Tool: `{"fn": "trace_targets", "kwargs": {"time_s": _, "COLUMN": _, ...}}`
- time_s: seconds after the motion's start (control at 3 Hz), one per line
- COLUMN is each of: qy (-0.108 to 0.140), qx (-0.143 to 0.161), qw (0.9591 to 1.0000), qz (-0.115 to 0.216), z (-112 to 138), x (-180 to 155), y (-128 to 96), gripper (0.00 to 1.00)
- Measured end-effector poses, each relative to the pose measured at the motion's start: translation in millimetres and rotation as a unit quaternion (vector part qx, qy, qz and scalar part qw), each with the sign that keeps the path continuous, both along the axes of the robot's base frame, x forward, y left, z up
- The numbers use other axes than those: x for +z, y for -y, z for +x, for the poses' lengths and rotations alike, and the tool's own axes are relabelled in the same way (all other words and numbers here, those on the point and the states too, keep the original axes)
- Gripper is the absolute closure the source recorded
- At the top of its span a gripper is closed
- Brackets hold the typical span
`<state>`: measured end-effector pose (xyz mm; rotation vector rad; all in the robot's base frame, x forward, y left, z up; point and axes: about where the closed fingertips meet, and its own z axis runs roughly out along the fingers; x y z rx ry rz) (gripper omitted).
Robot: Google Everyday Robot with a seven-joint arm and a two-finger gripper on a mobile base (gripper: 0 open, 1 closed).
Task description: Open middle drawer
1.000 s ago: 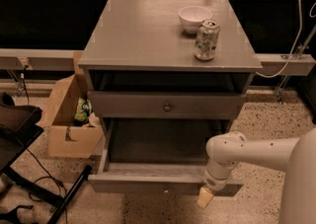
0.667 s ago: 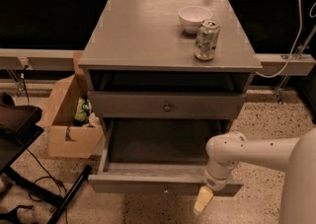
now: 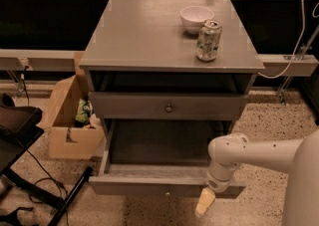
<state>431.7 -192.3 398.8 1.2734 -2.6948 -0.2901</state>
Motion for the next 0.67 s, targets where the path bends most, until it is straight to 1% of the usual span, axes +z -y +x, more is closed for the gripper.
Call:
{"fn": "trace_targets", "kwargs": {"time_s": 0.33, "qy": 0.000, "qx": 0.000, "qw": 1.0000, "qz": 0.000, "z": 0.0, "x": 0.2, "y": 0.0, "gripper": 0.00}}
{"fn": "trace_targets", "kwargs": {"time_s": 0.67, "qy": 0.000, "qx": 0.000, "qw": 1.0000, "qz": 0.000, "z": 0.0, "x": 0.2, "y": 0.0, "gripper": 0.18}}
